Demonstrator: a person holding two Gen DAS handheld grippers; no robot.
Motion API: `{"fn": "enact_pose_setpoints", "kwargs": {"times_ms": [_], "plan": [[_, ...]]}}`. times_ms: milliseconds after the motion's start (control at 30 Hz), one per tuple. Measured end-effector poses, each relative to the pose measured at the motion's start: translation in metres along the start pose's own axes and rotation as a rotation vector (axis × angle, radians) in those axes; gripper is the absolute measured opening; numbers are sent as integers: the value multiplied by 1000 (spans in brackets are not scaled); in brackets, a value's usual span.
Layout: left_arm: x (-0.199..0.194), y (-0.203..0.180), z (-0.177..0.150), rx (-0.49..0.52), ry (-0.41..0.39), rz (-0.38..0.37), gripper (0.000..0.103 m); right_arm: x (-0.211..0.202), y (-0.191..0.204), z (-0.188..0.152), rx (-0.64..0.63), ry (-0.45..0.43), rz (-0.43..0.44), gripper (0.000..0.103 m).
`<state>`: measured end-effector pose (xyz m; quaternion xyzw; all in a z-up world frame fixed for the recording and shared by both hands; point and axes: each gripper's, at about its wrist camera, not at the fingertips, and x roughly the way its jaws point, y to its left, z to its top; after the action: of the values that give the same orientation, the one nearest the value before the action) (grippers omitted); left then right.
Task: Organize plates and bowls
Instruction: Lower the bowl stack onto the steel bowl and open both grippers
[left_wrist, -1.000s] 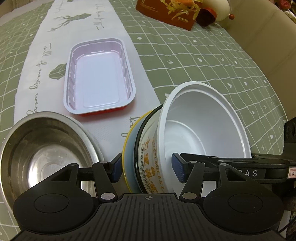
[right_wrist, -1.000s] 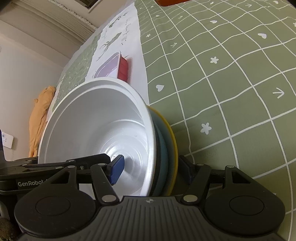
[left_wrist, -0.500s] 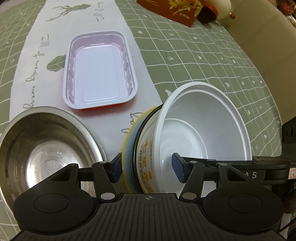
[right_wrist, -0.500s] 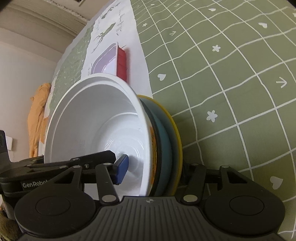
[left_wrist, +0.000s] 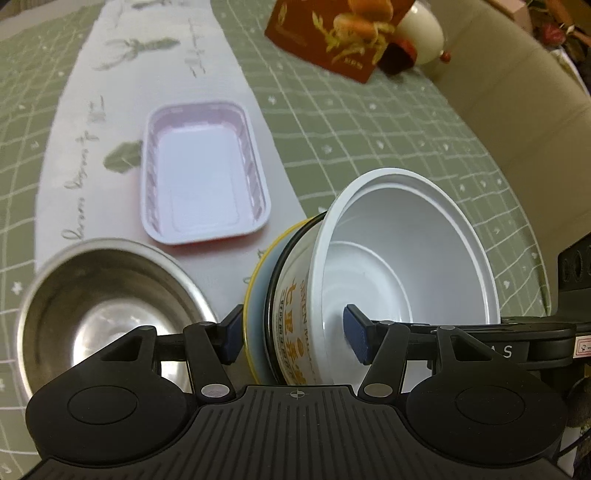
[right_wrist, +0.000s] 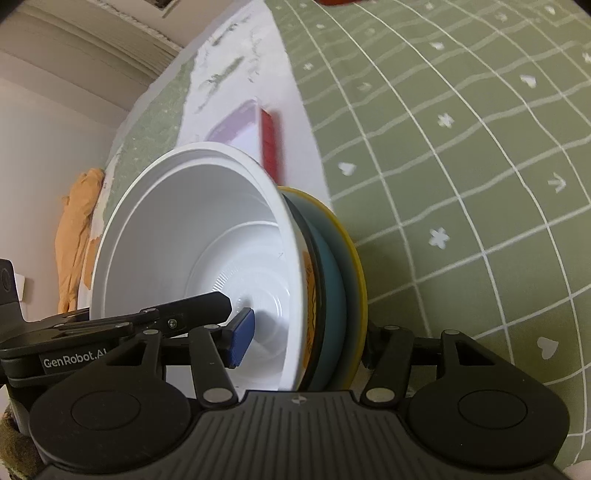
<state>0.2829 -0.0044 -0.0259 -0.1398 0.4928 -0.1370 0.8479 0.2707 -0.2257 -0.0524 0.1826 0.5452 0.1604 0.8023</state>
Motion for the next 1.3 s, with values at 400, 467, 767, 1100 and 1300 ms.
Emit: {"fn": "enact_pose_setpoints", "kwargs": {"times_ms": [400,467,767,1100,1300], "plan": [[-65,69,-14,-78,-87,39,60,18,91,3,-143,29,25,58],[-69,89,-20,-108,-87,42,60,33,108,2,-168,56,23,58],[-53,154,-50,-208,-39,27,59,98,146,-5,-224,201,-27,58],[-51,172,-65,-188,-63,27,32,112,164,-4,-308,205,-115,60],[-51,177,-66,-198,-64,14,31,111,168,-3,-321,205,-135,58]]}}
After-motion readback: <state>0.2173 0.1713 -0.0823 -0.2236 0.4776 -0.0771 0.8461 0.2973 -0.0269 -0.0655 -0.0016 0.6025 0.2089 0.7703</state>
